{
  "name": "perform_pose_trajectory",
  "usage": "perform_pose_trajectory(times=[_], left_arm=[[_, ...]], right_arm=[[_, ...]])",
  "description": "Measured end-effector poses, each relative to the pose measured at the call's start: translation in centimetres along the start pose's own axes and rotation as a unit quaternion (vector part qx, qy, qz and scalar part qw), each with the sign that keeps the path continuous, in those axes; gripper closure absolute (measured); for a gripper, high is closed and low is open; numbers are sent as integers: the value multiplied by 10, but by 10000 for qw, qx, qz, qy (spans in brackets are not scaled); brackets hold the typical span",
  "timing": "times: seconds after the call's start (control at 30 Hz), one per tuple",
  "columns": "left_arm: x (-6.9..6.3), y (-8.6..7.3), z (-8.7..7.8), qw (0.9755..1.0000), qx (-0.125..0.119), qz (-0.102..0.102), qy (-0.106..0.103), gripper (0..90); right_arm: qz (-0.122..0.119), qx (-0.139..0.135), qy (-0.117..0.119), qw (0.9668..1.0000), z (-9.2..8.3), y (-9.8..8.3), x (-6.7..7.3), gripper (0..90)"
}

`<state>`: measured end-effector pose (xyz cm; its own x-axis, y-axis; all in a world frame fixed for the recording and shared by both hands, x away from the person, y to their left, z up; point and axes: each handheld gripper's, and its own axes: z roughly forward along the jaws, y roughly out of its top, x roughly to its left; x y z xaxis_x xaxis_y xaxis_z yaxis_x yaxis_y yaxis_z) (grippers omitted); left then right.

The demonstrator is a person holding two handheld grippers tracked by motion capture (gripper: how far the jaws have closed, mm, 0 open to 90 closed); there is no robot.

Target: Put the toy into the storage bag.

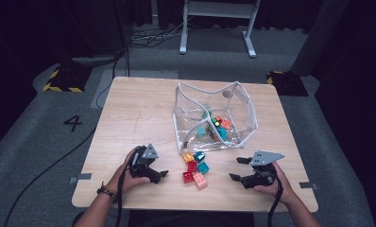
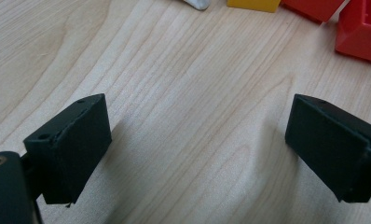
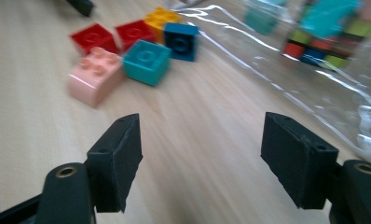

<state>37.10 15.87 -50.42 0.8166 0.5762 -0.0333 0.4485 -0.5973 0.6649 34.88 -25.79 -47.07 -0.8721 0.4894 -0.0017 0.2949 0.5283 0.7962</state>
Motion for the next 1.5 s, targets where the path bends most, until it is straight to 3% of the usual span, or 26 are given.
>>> perform_pose_trajectory(times=[0.2,0.4,0.43,0.5,0.67,1.03,1.17,1.2,1.23,1.3,1.33,1.5], left_arm=[[0,0,0,10000,0,-1,3,71],[0,0,0,10000,2,-17,-14,71],[0,0,0,10000,1,-18,-15,71],[0,0,0,10000,0,-18,-12,71],[0,0,0,10000,1,-19,-13,71],[0,0,0,10000,0,-19,-14,71],[0,0,0,10000,1,-19,-13,71],[0,0,0,10000,-2,-18,-11,71],[0,0,0,10000,-1,-20,-13,71],[0,0,0,10000,-1,-22,-13,71],[0,0,0,10000,2,-18,-12,71],[0,0,0,10000,0,-19,-12,71]], right_arm=[[-91,40,402,9991,18,7,23,311],[-348,174,780,9962,43,14,53,324],[-297,214,804,9961,46,15,56,322],[-379,267,807,9957,52,15,58,319],[-293,500,712,9958,73,16,67,295],[-353,415,456,9975,92,27,77,272],[-173,382,333,9986,93,28,77,396],[-310,299,314,9986,93,28,75,415],[-255,298,315,9987,92,27,74,431],[-245,269,254,9990,90,26,72,551],[-151,266,240,9992,89,26,71,565],[-197,279,266,9991,85,23,68,594]])
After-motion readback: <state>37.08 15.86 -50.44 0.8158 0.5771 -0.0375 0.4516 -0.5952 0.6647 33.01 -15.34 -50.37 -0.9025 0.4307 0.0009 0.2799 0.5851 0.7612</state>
